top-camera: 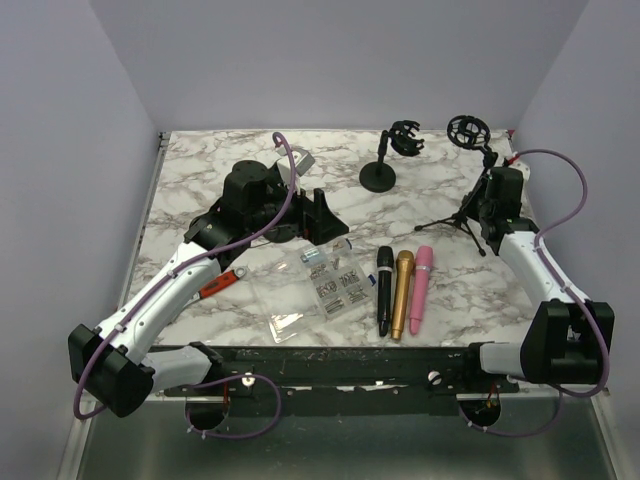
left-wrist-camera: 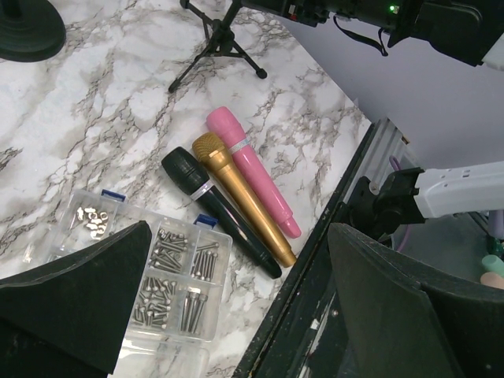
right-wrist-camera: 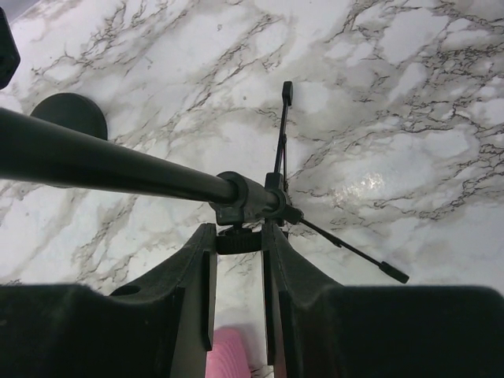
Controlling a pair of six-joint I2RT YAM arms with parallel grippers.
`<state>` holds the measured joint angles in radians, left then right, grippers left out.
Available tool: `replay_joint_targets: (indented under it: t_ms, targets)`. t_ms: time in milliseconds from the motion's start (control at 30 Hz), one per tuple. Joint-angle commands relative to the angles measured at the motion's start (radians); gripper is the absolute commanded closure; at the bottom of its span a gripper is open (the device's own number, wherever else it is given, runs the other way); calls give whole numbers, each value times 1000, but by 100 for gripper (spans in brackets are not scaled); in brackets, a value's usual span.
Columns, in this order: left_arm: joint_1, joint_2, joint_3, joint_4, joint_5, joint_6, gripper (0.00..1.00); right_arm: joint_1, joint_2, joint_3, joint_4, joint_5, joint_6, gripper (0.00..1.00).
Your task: Remove the microphone from the stand
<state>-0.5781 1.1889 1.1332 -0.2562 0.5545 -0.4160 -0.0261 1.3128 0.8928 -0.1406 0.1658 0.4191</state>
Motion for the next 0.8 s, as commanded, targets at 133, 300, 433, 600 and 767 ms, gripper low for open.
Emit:
replay_joint_targets:
  t_ms: [133, 300, 433, 600, 767]
  targets:
    - [-8, -15, 18, 14, 12, 3, 1, 2, -71, -49, 73, -46, 89, 43]
    - [-6, -28, 27, 1, -6, 24, 1, -2, -172, -119, 85, -24, 197, 12]
    - [-7, -33, 37, -10, -32, 24, 1, -75, -249, -199, 178, -149, 286, 0]
    - [-7, -34, 91, 9, 17, -71, 1, -269, -276, -390, 497, -513, 515, 0]
    - [-8, -13, 137, 35, 31, -87, 2, -299, -193, -568, 897, -621, 723, 3]
